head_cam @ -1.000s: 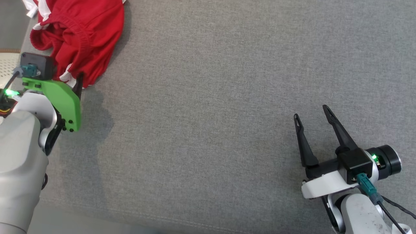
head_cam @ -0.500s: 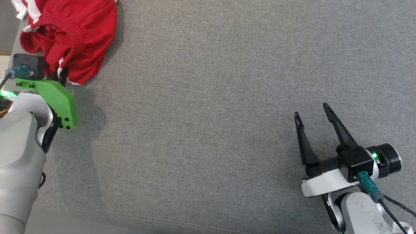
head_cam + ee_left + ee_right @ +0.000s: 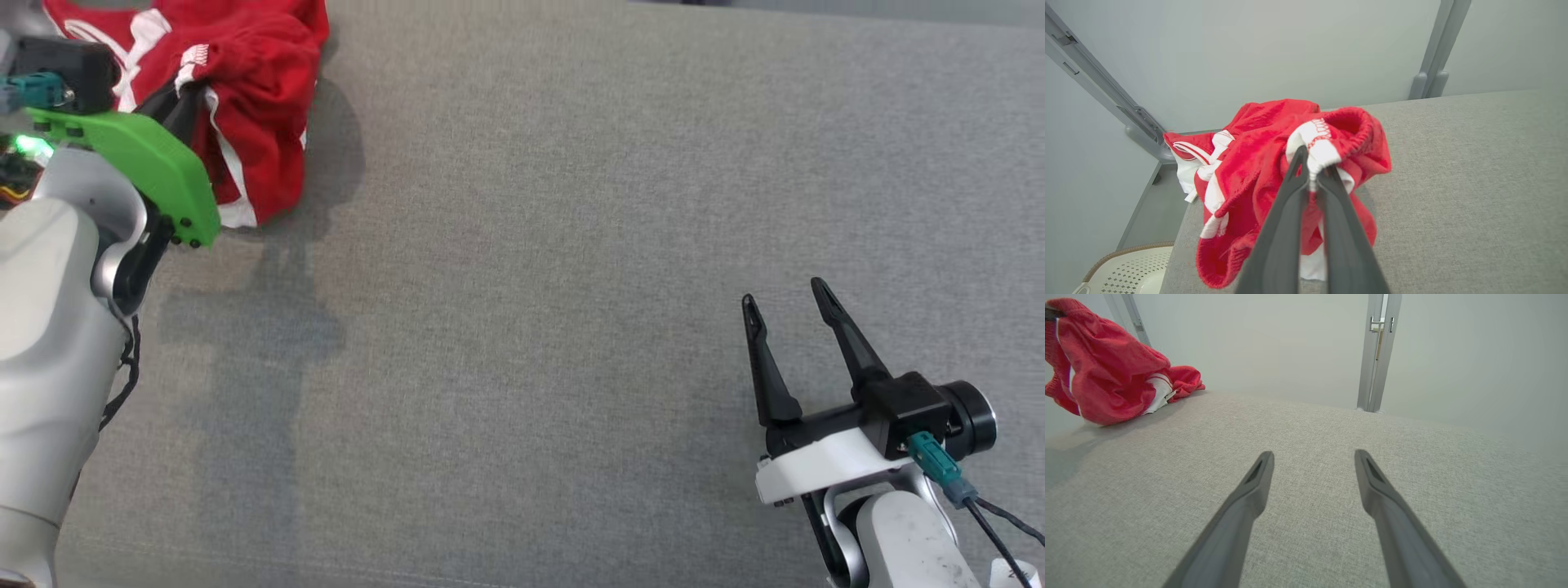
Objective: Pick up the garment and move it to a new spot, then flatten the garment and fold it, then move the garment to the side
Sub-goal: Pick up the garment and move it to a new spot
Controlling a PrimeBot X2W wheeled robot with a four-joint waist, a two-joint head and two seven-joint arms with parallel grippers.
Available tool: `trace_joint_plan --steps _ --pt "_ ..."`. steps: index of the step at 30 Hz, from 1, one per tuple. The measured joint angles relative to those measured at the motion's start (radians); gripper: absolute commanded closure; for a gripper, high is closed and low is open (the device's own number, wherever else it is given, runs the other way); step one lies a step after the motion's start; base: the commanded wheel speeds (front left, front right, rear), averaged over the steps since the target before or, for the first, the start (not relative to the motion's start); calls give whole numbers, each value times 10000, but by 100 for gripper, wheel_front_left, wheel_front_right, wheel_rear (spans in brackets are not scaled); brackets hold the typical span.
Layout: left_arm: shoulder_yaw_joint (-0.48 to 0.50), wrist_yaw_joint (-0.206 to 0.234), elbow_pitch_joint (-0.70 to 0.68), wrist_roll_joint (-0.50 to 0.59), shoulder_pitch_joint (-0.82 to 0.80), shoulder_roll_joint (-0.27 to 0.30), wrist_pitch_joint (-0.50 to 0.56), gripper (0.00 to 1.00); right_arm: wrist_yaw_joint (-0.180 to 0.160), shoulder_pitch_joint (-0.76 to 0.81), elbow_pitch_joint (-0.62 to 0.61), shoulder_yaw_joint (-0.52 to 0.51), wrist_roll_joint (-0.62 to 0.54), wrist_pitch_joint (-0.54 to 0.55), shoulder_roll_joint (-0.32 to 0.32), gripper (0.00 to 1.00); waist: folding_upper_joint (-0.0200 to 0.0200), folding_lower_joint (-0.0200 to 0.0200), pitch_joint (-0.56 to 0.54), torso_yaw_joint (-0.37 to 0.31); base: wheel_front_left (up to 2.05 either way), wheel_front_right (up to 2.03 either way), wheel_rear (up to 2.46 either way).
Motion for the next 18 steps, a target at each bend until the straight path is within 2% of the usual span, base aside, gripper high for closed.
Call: trace_joint_plan --steps 5,10,18 --pt "-564 0 -1231 -468 -297 23 566 100 0 212 96 -104 387 0 0 0 0 0 -777 -268 0 0 0" --pt "-872 0 -2096 -809 -742 -359 928 100 0 380 146 -272 617 0 -2 0 0 0 -1356 -785 0 0 0" --pt "-694 104 -3081 -1753 -1245 -2063 844 100 0 530 130 -738 727 0 -8 0 0 0 -1750 -2095 0 0 0"
